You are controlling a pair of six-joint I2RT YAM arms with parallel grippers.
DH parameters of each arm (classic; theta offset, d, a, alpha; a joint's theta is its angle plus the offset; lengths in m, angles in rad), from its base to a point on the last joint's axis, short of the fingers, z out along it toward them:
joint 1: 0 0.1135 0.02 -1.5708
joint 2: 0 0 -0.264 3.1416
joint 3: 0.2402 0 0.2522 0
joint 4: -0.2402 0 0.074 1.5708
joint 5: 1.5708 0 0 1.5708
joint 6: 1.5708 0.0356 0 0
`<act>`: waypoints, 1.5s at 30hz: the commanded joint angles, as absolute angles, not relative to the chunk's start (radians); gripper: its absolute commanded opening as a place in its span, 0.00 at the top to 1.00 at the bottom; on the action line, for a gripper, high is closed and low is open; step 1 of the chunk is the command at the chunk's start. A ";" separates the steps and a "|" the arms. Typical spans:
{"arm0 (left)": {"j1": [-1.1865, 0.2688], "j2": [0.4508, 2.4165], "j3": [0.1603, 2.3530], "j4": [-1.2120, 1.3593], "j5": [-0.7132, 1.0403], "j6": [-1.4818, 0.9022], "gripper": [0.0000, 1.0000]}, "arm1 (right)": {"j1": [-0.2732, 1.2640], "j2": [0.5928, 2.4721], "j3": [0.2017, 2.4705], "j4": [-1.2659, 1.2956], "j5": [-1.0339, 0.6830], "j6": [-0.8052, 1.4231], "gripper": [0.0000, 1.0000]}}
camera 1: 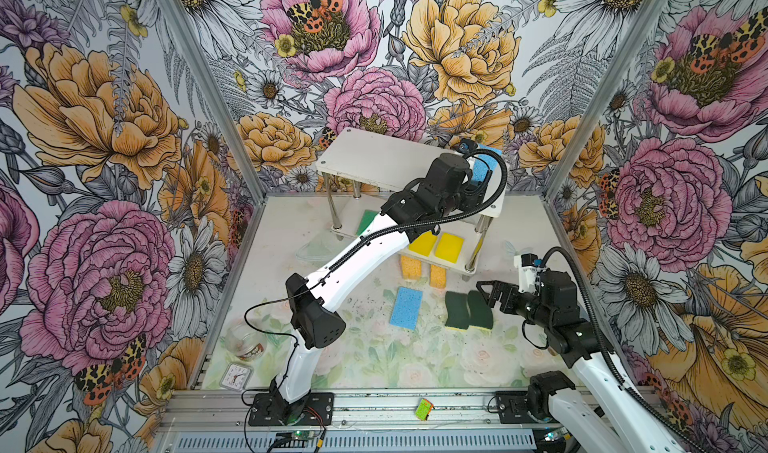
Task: Place and organize the cleaning sponges onto the shelf
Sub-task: 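Lower the blue sponge onto the top shelf surface and open the left gripper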
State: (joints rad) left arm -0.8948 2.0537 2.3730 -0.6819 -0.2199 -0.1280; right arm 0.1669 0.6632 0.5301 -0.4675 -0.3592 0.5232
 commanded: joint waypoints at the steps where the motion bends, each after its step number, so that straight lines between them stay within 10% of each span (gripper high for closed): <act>1: -0.903 2.046 2.359 -0.681 -0.255 -0.133 0.26 | 0.172 0.663 0.532 -0.464 -0.340 0.515 0.00; 45: -0.910 2.105 2.407 -0.689 -0.297 -0.149 0.15 | 0.173 0.672 0.529 -0.465 -0.350 0.504 0.00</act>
